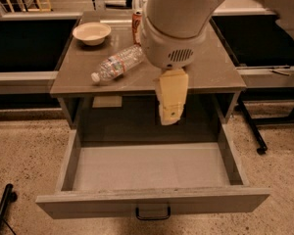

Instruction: Place water bottle into top drawer

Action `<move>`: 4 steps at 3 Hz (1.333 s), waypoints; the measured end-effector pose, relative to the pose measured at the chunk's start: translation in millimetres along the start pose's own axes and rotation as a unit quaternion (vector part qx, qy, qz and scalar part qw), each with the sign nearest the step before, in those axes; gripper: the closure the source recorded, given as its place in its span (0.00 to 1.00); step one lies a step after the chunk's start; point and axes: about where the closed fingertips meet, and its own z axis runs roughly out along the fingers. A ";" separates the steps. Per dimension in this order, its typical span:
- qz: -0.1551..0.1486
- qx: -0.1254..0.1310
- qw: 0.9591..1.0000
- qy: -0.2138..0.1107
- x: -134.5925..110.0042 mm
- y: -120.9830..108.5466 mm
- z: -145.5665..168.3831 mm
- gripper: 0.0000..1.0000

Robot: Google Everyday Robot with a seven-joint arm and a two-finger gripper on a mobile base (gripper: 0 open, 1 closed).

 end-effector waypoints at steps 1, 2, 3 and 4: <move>0.001 0.001 1.000 0.000 1.2 0.1 -1.1 0.00; -0.026 -0.006 0.999 -0.018 8.2 -15.4 14.4 0.00; -0.071 -0.005 0.997 -0.044 38.2 -59.5 51.7 0.00; -0.129 -0.009 0.990 -0.050 58.1 -107.1 95.5 0.00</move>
Offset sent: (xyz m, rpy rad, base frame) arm 0.0668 -0.0067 -0.0360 0.0309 0.0589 0.1972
